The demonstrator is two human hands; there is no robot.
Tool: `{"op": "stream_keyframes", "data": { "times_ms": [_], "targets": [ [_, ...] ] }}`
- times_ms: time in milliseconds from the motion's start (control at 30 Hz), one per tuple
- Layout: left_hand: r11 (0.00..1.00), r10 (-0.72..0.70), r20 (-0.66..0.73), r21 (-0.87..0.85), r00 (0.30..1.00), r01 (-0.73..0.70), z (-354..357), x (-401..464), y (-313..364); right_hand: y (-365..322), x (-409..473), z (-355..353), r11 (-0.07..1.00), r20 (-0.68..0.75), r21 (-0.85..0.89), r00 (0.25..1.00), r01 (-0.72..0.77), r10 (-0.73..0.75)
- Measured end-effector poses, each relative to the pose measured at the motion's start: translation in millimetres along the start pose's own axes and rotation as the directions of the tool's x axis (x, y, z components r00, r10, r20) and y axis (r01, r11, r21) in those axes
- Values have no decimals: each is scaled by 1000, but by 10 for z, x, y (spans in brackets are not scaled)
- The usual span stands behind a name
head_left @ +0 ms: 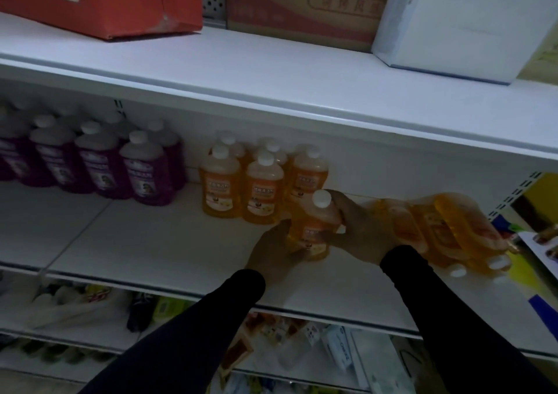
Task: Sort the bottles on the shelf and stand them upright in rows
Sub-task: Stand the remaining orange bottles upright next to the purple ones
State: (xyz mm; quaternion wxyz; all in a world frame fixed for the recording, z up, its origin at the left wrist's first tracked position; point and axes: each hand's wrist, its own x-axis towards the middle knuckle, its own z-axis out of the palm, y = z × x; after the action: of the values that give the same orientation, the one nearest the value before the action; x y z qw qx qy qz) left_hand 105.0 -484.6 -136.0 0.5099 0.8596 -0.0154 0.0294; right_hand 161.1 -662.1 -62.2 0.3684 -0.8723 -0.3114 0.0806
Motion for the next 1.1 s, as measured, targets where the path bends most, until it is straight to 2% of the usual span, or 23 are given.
{"op": "stream_keyframes", "data": {
  "times_ms": [133,200,267,367,467,567,800,1100],
  "targets": [
    [1000,-6,-15,-19,1000,6,15,27,47,148,-75,155,997,-86,39,994,-60,64],
    [1000,18,22,-6,1000,-18,-7,17,38,191,-108,319,993,-141,82,985,-86,97],
    [983,-3,74,181,997,-11,-68,6,-51,237,-112,462,988,-218,119,969,-97,121],
    [807,-95,31,588,995,58,-231,-84,-265,271,-48,549,982,-280,154,948,-109,150],
    [673,-157,-26,729,987,126,-364,-209,-487,280,79,592,977,-303,187,940,-105,159],
    [633,-191,-6,764,981,128,-394,-257,-631,259,238,612,978,-337,186,928,-98,157],
    [645,-183,-21,752,983,136,-378,-246,-696,351,501,651,987,-405,102,902,-122,153],
    [639,-150,-24,760,988,115,-385,-245,-695,400,494,732,984,-427,112,887,-140,175]
  ]
}}
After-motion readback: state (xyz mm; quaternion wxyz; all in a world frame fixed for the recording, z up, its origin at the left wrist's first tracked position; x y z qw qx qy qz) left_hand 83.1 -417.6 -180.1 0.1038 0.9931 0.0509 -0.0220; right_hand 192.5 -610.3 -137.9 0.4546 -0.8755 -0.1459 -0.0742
